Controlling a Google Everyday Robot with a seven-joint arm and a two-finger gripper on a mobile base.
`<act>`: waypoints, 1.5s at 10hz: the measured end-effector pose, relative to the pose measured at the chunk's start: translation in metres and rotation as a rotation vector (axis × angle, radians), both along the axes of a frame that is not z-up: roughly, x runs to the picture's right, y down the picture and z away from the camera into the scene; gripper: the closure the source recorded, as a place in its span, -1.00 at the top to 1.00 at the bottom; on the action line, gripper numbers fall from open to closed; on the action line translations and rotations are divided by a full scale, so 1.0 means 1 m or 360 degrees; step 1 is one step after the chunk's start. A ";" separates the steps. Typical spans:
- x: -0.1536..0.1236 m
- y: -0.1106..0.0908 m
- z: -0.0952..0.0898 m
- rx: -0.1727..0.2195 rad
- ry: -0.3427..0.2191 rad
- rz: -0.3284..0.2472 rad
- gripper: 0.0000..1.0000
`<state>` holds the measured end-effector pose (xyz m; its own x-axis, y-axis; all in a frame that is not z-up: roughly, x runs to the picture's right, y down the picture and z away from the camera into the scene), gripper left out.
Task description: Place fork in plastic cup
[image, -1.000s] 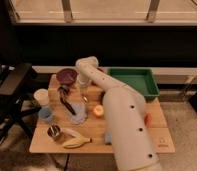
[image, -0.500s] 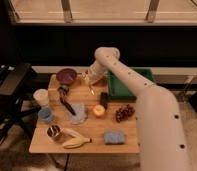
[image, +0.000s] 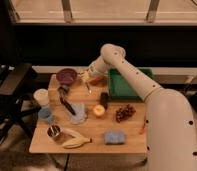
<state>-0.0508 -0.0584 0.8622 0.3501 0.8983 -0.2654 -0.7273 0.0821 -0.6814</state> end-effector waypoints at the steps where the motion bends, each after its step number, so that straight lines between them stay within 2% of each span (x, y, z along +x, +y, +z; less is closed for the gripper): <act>1: 0.002 0.000 0.000 -0.0001 0.0003 0.0003 -1.00; 5: 0.001 0.001 0.001 -0.0003 -0.0001 0.0001 -1.00; 7: -0.007 0.002 -0.004 0.0018 -0.0069 -0.0007 -1.00; 8: -0.018 0.002 -0.010 0.0035 -0.0143 -0.0009 -1.00; 11: -0.082 0.006 -0.034 0.0088 -0.0398 -0.0032 -1.00; 12: -0.112 0.009 -0.045 0.0103 -0.0494 -0.0063 -1.00; 14: -0.154 0.018 -0.059 0.0118 -0.0612 -0.0128 -1.00; 15: -0.184 0.030 -0.071 0.0121 -0.0697 -0.0207 -1.00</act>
